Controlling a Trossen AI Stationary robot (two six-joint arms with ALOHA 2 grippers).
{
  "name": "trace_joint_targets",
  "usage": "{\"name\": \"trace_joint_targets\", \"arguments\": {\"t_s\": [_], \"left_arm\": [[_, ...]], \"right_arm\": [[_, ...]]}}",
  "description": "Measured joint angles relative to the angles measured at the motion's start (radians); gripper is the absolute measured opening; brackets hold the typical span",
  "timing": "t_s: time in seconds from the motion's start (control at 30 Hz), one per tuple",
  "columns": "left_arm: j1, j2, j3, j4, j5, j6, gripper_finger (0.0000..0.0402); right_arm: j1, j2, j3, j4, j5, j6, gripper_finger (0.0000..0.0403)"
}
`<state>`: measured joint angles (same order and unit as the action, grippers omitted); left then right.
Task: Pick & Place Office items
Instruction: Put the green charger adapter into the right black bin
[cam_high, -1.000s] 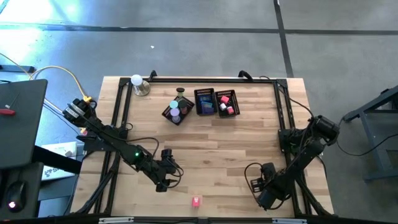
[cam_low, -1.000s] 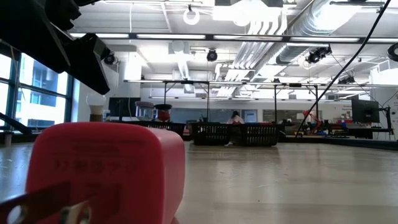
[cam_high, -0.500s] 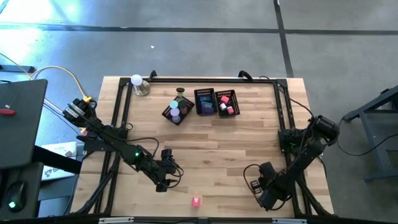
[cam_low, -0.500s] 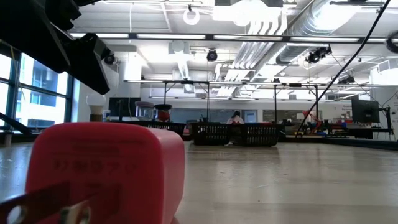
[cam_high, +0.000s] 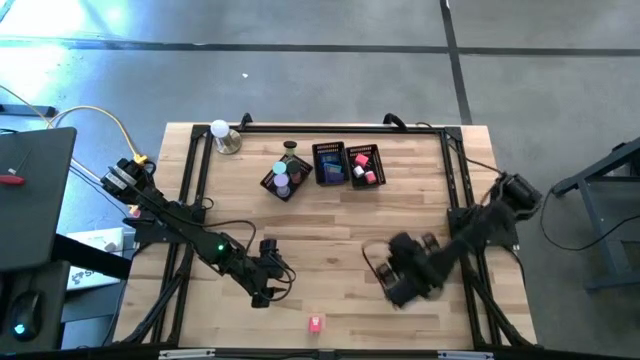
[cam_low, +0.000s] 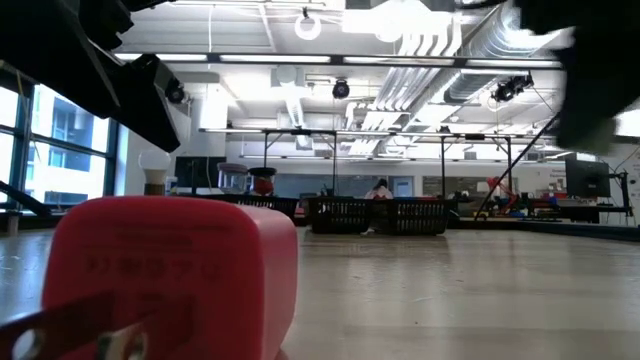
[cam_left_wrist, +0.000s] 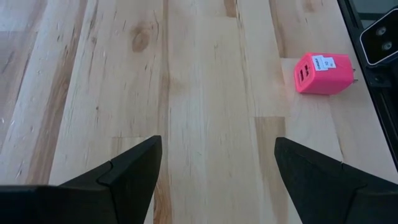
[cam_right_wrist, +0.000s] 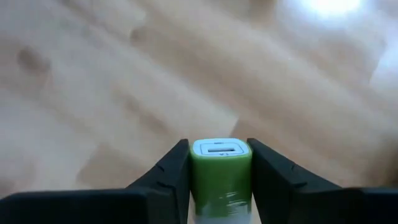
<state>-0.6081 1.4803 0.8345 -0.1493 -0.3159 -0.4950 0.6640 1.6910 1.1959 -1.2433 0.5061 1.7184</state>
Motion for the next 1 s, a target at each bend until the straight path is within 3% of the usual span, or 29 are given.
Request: {"name": "trace_joint_targets", "arguments": {"t_s": [0.13,0.33,0.53,0.67,0.9,1.0], "left_arm": [[0.000,0.000,0.000,0.000,0.000,0.000,0.0305],[0.000,0.000,0.000,0.000,-0.001,0.009,0.0305],[0.000,0.000,0.000,-0.005,-0.001,0.009,0.0305],[-0.009,0.000,0.000,-0.007,0.000,0.009,0.0305],[-0.035,0.000,0.000,-0.009,0.000,0.009,0.0305],[-0.047,0.000,0.000,-0.009,0.001,0.009,0.0305]], "right_arm": [[-0.183,-0.050,0.005,0.040,0.060,-0.249,0.0116],[-0.467,-0.092,0.004,0.200,0.070,-0.612,0.0116],[-0.732,-0.092,0.004,0.472,-0.022,-0.917,0.0116],[-0.868,-0.060,0.006,0.574,-0.078,-0.991,0.0116],[-1.004,0.023,0.006,0.591,-0.150,-0.980,0.0116],[-1.025,0.042,0.006,0.592,-0.150,-0.979,0.0152]]}}
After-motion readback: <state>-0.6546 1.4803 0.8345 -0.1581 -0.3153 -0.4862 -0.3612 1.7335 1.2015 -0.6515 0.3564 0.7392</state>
